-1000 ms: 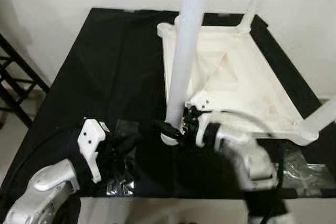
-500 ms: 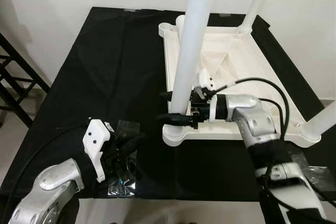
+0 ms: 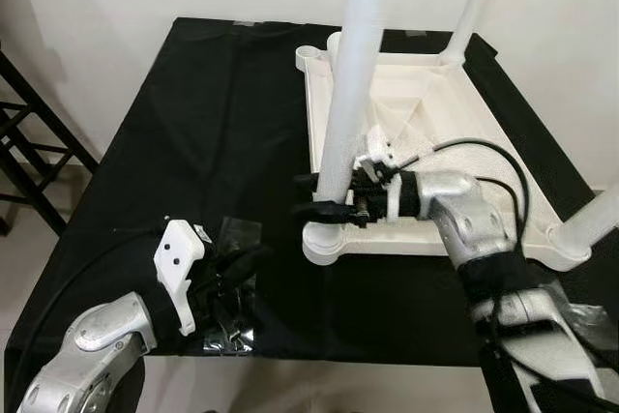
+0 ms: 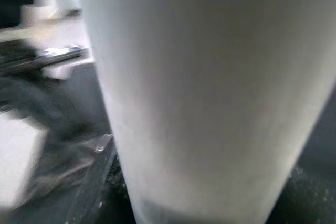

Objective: Building children table

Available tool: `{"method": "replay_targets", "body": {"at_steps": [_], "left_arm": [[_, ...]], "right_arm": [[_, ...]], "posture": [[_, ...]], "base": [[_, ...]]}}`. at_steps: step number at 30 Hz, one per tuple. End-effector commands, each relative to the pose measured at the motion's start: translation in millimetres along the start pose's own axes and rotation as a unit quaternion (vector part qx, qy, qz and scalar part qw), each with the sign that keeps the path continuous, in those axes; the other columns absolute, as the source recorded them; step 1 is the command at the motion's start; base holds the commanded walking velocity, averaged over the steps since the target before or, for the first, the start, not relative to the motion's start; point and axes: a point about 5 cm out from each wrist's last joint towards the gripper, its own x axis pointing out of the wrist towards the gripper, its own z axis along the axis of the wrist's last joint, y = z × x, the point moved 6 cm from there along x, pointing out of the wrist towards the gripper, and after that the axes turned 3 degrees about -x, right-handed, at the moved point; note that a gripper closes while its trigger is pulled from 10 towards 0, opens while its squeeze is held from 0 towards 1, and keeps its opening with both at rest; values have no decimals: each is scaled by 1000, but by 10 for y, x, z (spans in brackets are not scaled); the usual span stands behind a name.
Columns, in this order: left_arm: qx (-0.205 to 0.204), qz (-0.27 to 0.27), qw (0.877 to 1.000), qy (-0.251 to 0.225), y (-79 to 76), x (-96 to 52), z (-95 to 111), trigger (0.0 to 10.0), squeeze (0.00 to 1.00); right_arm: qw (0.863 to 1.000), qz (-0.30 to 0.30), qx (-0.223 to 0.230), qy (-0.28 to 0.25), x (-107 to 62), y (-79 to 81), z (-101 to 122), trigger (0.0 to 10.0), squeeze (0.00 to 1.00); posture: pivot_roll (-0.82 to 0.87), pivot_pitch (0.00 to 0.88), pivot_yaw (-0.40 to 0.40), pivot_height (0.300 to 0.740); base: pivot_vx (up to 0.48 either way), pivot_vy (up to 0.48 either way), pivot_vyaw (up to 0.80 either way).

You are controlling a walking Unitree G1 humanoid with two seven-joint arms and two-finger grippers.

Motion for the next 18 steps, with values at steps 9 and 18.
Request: {"method": "replay_targets", "body": {"at_steps": [9,18], "left_arm": [[-2,-2,1000,6,23,-44,-18,10000,0],[1,3,1000,6,41,-38,-24,10000,0]], "right_arm": [[941,-309,113,72,206,438,-641,0,0],[942,-310,103,72,260,261,-500,10000,580]], "posture": [[69,141,-51,740],[78,131,-61,740]], "base": [[0,0,0],[0,0,0]]}}
